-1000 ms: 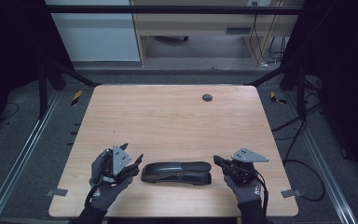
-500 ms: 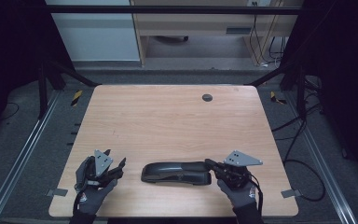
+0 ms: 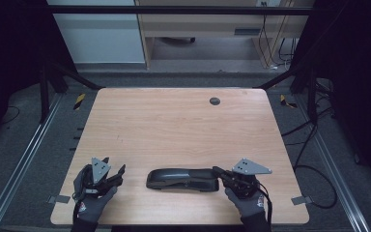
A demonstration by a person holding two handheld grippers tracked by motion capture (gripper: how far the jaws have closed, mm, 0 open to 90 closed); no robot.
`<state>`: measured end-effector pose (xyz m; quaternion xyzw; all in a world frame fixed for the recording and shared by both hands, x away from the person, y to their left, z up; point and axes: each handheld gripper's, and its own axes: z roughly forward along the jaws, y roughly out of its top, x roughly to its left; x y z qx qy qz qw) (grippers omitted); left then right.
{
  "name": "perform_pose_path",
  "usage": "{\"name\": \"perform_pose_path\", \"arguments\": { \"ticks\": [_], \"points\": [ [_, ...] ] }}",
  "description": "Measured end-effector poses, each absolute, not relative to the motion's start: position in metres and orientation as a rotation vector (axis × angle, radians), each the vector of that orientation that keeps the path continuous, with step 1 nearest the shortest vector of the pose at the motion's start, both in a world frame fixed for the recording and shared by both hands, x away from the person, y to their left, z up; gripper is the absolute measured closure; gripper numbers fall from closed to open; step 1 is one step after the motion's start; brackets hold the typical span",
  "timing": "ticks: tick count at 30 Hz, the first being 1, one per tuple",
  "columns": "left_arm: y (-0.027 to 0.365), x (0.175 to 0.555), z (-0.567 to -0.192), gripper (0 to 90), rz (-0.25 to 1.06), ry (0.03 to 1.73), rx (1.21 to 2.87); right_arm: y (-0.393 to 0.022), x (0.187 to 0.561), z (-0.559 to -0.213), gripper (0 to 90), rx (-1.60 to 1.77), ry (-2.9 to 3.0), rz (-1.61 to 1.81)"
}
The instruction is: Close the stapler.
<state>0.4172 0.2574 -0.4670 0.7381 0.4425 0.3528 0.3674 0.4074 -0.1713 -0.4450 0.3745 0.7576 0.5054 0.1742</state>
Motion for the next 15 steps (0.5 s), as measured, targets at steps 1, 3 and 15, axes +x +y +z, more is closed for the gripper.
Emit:
{"name": "perform_pose_path", "arguments": {
  "ticks": [1,3,15],
  "points": [
    [0.2577,0.4172,-0.4673,35.1,0.908,1.139,1.897,-0.1713,0.4072,-0.4456,90.0,1.069,2.150,1.429],
    [0.2585,0.4174,-0.4677,35.1,0.906,1.142,1.896,-0.1715,0.4075,-0.4472,90.0,1.068,2.150,1.430],
    [0.2593,0.4176,-0.4686,35.1,0.906,1.149,1.891,-0.1718,0.4077,-0.4519,90.0,1.086,2.148,1.426]
  ]
}}
